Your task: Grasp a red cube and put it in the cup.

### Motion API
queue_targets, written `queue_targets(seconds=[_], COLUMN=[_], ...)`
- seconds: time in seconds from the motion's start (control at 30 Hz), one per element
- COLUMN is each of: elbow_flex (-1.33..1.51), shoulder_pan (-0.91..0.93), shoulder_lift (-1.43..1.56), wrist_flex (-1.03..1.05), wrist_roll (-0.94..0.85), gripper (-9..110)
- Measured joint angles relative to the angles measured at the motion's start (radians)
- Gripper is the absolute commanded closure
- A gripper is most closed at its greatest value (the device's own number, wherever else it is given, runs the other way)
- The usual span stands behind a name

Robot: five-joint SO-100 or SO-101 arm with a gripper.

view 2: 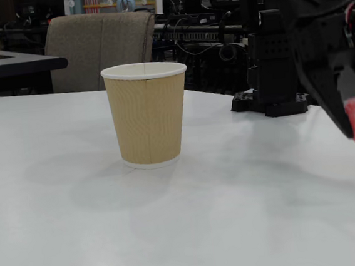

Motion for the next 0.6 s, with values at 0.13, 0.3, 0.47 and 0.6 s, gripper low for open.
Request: queue_targets(seconds=[0.13,0.3,0.47,0.6], elbow_flex=[0.074,0.132,0.141,0.141], shoulder_pan=[0.032,0.048,0.083,0.127], shoulder_lift=[0.13,0.27,0.328,0.333], wrist_flex=[0.028,0.051,0.051,0.051], wrist_roll=[0.0,0.0,0.0,0.0], gripper=[92,92,92,92])
